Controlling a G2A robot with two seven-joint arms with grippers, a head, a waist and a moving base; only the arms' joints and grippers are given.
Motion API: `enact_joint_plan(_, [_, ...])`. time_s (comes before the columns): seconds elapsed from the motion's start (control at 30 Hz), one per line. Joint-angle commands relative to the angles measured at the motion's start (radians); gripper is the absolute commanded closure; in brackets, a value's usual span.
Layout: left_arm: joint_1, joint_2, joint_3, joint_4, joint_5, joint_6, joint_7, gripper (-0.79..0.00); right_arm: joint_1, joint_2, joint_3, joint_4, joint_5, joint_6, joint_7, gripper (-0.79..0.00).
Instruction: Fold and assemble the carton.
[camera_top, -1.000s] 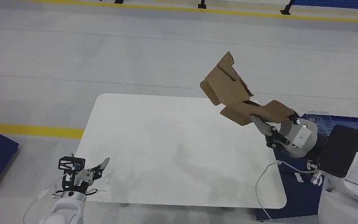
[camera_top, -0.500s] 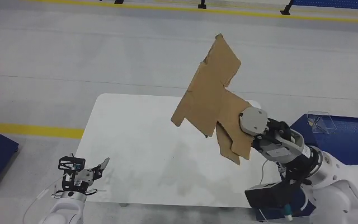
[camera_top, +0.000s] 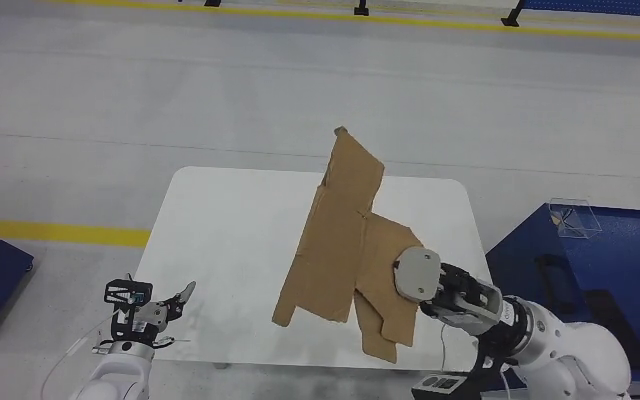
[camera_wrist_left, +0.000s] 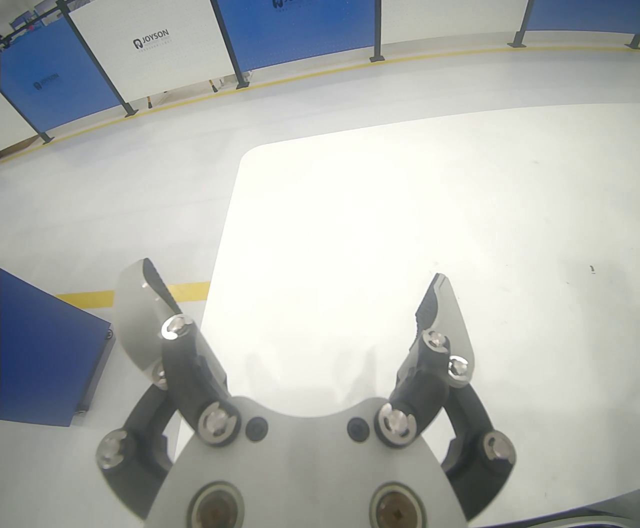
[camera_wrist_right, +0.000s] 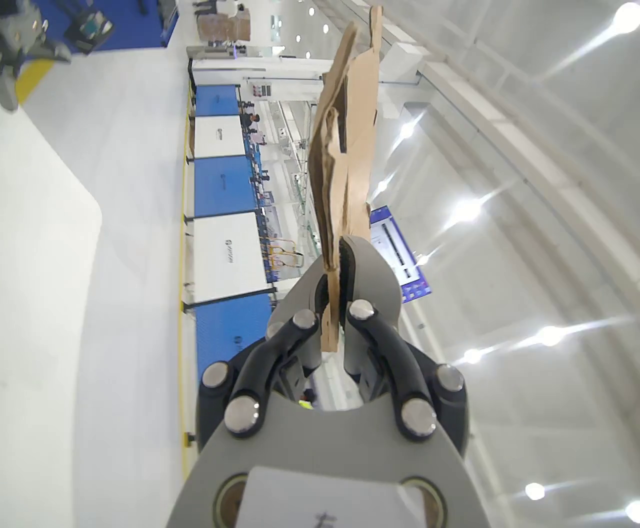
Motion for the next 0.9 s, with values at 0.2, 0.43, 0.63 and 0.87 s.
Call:
enact_joint_plan(0.2, [0.0, 0.0, 0.0, 0.0, 0.0, 0.0, 0.0, -0.785, 0.045, 0.021, 0.122, 0.049, 1.012, -0.634, 0.425, 0.0])
enact_joint_plan(0.43, [0.0, 0.0, 0.0, 0.0, 0.0, 0.0, 0.0, -0.785, 0.12, 0.127, -0.098, 0.159, 1.935, -0.621, 1.143, 0.0])
enact_joint_plan(0.63, [0.0, 0.0, 0.0, 0.0, 0.0, 0.0, 0.0, -0.785, 0.226, 0.192, -0.246, 0.295, 2.587, -0.375, 1.698, 0.0])
enact_joint_plan(0.87, [0.0, 0.0, 0.0, 0.0, 0.0, 0.0, 0.0, -0.785, 0.256, 0.202, -0.313, 0.458, 2.88, -0.24, 1.896, 0.0])
